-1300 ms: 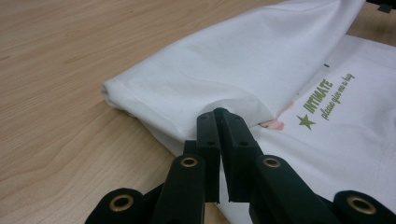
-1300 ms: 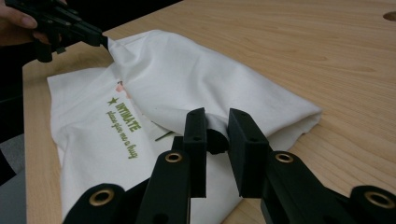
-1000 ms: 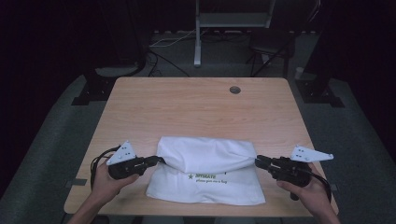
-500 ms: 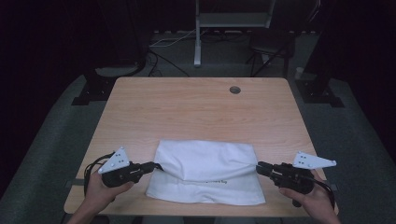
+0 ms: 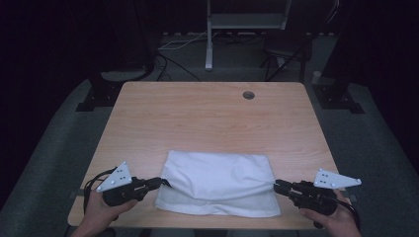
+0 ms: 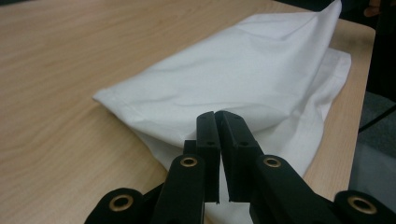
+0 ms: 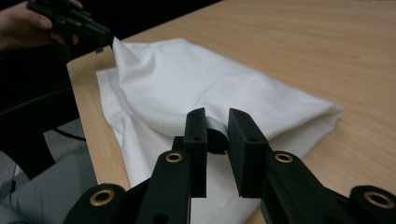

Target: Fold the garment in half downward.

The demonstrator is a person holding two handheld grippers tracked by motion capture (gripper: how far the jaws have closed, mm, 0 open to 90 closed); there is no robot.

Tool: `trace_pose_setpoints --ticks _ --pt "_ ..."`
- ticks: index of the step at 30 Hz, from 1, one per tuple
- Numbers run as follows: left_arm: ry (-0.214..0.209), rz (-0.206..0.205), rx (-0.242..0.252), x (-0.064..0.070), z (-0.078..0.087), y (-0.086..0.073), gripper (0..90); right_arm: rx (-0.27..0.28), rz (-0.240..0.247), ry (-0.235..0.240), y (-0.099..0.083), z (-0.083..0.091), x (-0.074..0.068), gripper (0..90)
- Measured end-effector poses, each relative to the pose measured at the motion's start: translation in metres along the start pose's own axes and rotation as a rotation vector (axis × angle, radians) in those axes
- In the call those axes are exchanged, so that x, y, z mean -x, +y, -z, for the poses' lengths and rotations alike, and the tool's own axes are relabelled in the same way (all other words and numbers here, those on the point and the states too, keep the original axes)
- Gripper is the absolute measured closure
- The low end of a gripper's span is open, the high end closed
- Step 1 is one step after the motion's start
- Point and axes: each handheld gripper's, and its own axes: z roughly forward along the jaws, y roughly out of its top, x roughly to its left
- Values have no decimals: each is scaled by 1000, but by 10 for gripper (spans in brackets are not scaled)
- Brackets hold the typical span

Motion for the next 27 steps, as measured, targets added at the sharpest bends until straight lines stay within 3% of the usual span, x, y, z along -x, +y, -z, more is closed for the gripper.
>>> trace_pose_setpoints --ticks 4,10,15,18,23,27 --pt "-20 12 -28 3 -4 -12 855 -41 -16 3 -13 -2 1 776" --pt "-40 34 -35 3 -5 -20 813 -131 -5 -31 -27 -8 1 749" --pt "-28 25 -37 5 -6 -19 596 -177 26 -71 -31 -10 -2 634" --pt "0 19 -19 6 -6 -18 474 -170 50 -110 -29 -8 -4 565" --pt "-16 -31 -43 11 -14 -17 454 -151 76 -123 -24 -6 -9 519" --pt "-26 -61 -72 14 -23 -15 508 -168 99 -116 -23 -11 -13 520"
